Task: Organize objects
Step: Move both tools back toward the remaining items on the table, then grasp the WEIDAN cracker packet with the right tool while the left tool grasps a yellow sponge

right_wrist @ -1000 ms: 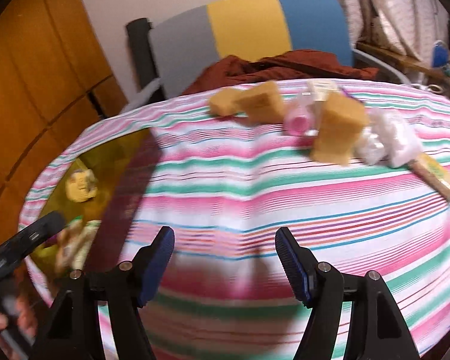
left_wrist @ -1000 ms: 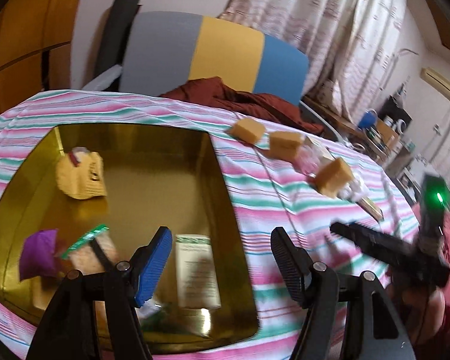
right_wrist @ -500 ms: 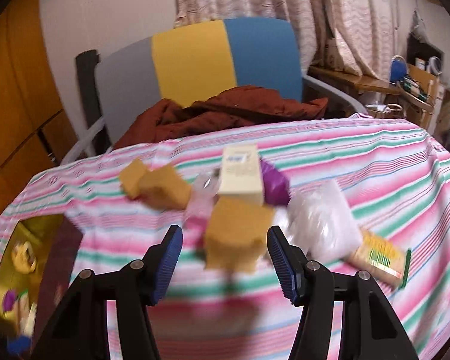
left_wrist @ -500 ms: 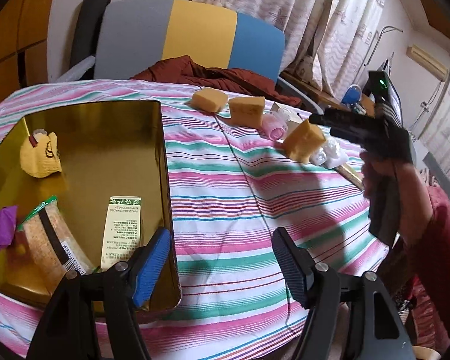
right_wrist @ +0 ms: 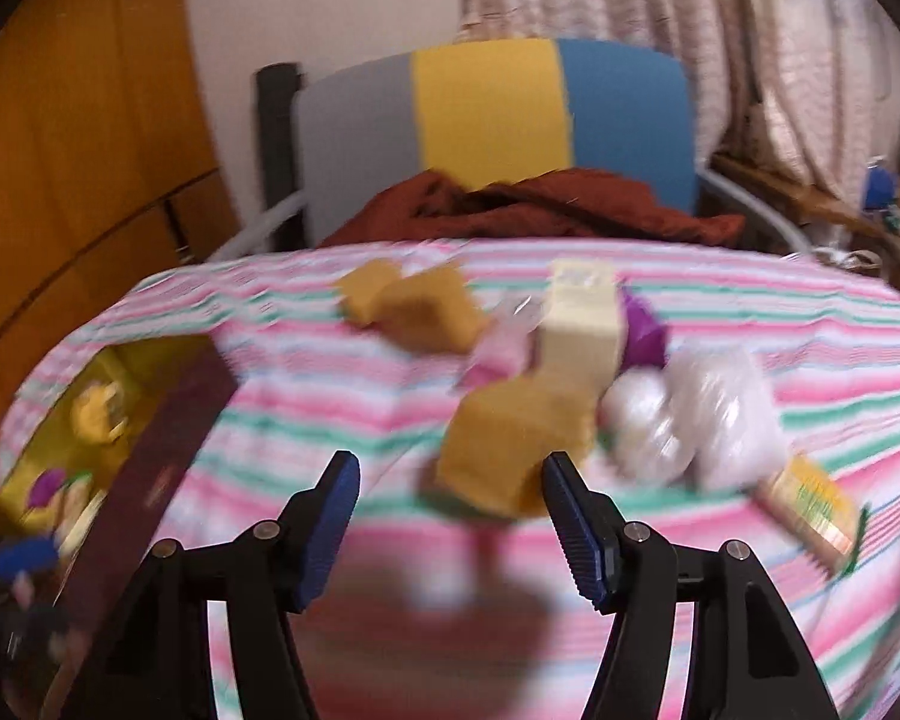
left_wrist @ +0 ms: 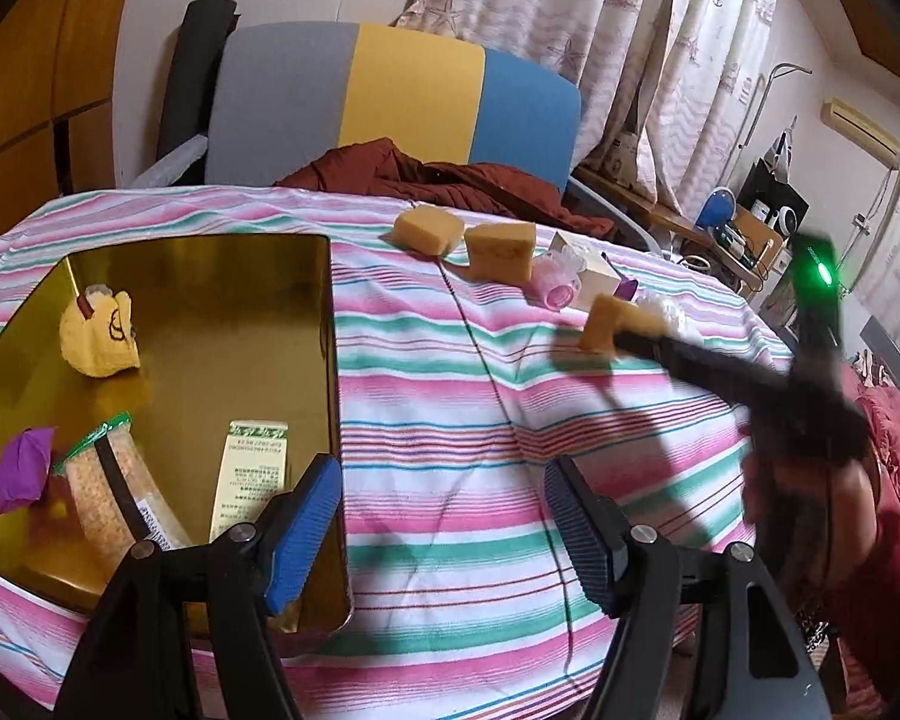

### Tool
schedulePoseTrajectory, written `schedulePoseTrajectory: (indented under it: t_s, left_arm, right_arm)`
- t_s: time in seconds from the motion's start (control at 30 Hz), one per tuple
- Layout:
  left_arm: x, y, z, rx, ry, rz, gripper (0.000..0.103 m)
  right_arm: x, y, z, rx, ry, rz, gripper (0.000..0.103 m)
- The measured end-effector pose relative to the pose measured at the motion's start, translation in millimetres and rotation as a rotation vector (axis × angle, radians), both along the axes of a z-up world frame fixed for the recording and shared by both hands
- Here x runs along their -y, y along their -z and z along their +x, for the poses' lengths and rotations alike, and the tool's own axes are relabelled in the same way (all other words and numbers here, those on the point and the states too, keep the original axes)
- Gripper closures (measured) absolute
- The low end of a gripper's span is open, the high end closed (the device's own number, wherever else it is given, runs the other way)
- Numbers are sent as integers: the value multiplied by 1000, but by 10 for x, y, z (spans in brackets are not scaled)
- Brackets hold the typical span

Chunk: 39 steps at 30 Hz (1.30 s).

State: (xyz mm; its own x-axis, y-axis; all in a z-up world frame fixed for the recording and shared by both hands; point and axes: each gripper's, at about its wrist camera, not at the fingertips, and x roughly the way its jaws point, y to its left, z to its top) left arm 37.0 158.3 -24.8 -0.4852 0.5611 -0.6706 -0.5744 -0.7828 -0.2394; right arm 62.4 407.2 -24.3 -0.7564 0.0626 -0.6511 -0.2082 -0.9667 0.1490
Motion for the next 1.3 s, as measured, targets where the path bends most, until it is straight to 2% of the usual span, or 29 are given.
schedulePoseTrajectory:
  t_s: [0.13, 0.27, 0.37, 0.43, 0.57, 0.6, 0.67, 0.83, 0.93, 1.07, 1.17, 1.23, 1.27, 1.3]
  left_arm:
    - [-66, -29, 18, -11, 10, -2, 31]
    - [-175, -33, 45, -15, 36, -8, 31]
    - [-295, -35, 79, -18, 66, -17, 31]
    - [-371, -37, 97, -18, 88, -21, 31]
    - [-577, -30, 124, -10, 141, -29, 31]
    - [-615, -27, 131, -6, 150, -29, 31]
    - [-704, -10, 141, 5, 171, -34, 31]
    - [-877, 37, 163, 20, 208, -51, 31]
    - [-954, 60, 168, 26, 224, -62, 31]
    - [-1109, 100, 146, 37, 252, -80, 31]
    - [-1229, 120, 113, 44, 270, -89, 31]
    - [-1327, 129, 91, 37, 280, -97, 31]
    - [-1372, 133, 77, 31, 283, -99, 31]
    - [-1414, 140, 66, 27, 286, -101, 31]
  right_arm:
    - [87, 84, 329, -24, -12, -22, 38]
    - [-202, 152, 575, -62, 127, -100, 38]
    - [-455, 199, 656, -53, 248, -145, 38]
    - [-613, 247, 711, -28, 314, -136, 38]
    - [-867, 284, 754, 3, 366, -69, 38]
    - [-975, 287, 728, 19, 371, -30, 33]
    - [-1173, 304, 654, 62, 359, 11, 24]
    - [-1696, 317, 392, 179, 273, 123, 24]
    - [-1898, 370, 284, 237, 192, 114, 24]
    - [-1995, 430, 247, 250, 118, 51, 24]
    - [-1951, 518, 192, 284, 91, 93, 24]
    - [-1911, 531, 204, 274, 92, 98, 33]
    - [-1903, 525, 224, 262, 98, 67, 42]
    - [-1878, 520, 238, 251, 114, 38, 45]
